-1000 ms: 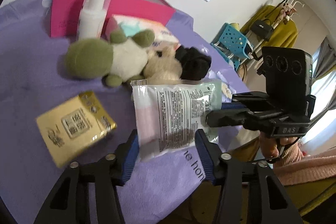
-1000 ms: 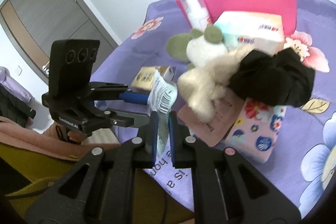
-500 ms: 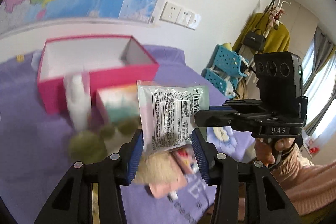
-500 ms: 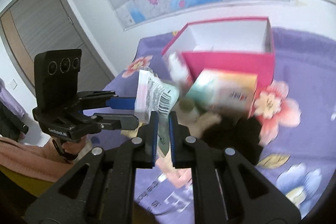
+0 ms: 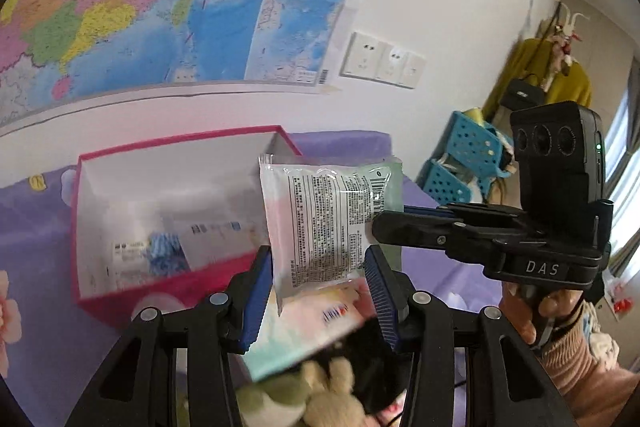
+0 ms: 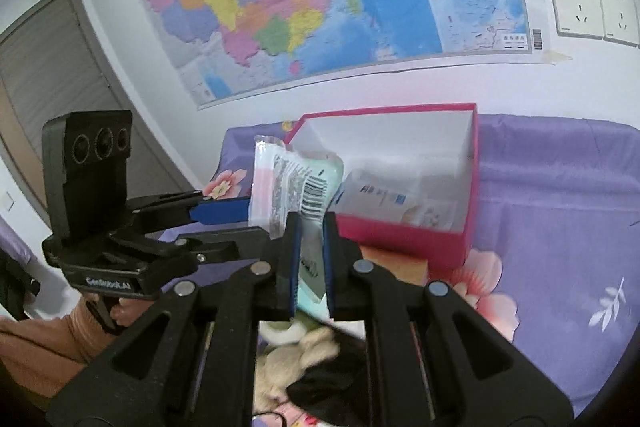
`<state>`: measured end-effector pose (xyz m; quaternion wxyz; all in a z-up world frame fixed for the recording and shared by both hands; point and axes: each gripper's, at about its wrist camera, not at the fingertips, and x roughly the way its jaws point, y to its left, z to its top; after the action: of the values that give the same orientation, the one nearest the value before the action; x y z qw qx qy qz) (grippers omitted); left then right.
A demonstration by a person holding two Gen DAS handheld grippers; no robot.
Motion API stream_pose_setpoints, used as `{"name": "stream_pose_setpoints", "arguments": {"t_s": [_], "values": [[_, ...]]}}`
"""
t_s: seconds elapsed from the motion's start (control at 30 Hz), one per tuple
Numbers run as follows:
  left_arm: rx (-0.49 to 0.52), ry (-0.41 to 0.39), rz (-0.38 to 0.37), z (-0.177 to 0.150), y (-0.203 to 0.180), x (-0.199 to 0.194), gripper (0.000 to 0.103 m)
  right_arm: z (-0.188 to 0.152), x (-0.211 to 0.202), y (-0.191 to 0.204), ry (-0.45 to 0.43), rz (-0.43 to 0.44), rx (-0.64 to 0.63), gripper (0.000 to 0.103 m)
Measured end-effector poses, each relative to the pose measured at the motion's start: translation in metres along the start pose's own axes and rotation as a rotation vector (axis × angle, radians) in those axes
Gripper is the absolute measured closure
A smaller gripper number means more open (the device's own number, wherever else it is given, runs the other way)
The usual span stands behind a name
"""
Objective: Organize soft objects
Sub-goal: 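Carry the clear packet over the pink box and lower it, then open the left gripper to drop the clear packet into the box, then move the left gripper back to the pile of items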
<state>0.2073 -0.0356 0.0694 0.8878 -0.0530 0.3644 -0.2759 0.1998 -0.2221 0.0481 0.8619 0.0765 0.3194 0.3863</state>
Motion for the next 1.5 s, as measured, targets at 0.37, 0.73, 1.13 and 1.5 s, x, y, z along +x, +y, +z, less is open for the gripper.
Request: {"name": "stream_pose_setpoints", "arguments": {"t_s": [0.37,0.73,1.13,1.5], "values": [[-0.076,0.069,0.053,0.028,0.023,0.047,0.057,0.037,0.043,-0.053,0.047,-0.027,0.086,0.09],[-0.155,0.163,0.114,0.039,0.043,0.089,0.057,0.045,0.076,-0.092,0.1,-0.1,0.167,0.081],[-0.117,0.113,0.149,0.032,0.035,0.073,0.054,0.04,0.071,-0.1,0.079,-0.173,0.198,0.081],[-0.027,-0.024,0.036,-0.002,-0.001,-0.008,0.052,0.021,0.01,-0.035,0.012,-0.03,0.072,0.073]]}}
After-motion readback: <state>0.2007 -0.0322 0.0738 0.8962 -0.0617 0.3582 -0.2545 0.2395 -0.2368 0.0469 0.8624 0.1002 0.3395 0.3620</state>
